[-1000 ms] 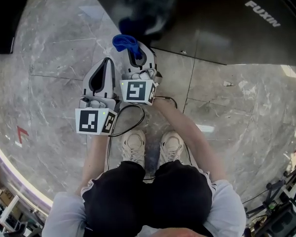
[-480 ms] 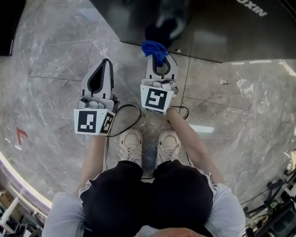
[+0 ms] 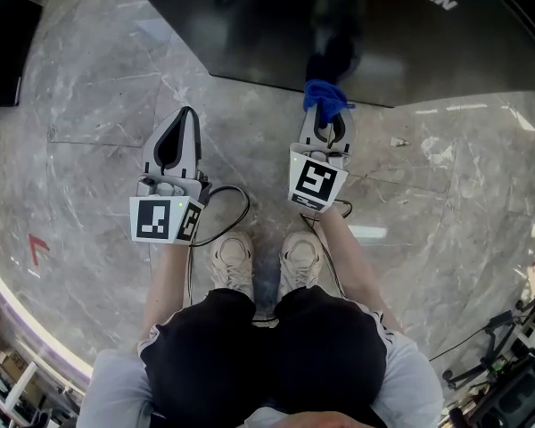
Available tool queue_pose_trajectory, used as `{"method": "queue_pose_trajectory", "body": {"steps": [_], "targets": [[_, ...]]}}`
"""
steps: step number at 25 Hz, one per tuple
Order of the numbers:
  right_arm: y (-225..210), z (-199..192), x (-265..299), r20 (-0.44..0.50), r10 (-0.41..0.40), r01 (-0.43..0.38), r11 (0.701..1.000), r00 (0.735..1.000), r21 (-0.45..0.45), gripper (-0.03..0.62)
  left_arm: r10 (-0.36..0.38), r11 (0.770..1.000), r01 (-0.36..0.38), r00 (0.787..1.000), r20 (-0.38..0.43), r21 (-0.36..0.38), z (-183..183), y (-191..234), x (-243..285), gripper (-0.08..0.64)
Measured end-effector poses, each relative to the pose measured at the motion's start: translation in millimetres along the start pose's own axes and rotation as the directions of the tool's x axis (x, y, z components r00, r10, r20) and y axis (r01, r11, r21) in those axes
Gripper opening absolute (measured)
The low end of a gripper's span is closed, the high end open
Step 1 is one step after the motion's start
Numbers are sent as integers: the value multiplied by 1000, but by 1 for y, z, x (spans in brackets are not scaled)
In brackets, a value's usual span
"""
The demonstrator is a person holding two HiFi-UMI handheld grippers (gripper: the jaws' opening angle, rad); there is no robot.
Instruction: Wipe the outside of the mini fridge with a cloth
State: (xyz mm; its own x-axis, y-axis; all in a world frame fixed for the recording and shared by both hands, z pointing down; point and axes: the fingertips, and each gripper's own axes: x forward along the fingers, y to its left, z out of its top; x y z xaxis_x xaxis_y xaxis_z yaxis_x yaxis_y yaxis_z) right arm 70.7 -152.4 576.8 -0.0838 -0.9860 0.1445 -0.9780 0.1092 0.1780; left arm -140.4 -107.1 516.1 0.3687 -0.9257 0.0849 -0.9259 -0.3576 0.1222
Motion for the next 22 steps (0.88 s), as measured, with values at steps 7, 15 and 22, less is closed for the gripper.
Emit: {"method": "queue_pose_trajectory", "body": {"steps": [7,15,22], "targets": [[-49,-10,-10,-23,-107,108,994,994,23,75,-20,1000,20,1000,-4,7,0,-9,2,5],[-118,-23,-21,-64,-272,275,960,960,51,75,-22,1000,22,1000,-8,10,1,-9,2,5],[-156,-35,-24,-118,-371,383,917,921,110,75,-22,1000,23,1000,-11,16,1,-9,2,5]]}}
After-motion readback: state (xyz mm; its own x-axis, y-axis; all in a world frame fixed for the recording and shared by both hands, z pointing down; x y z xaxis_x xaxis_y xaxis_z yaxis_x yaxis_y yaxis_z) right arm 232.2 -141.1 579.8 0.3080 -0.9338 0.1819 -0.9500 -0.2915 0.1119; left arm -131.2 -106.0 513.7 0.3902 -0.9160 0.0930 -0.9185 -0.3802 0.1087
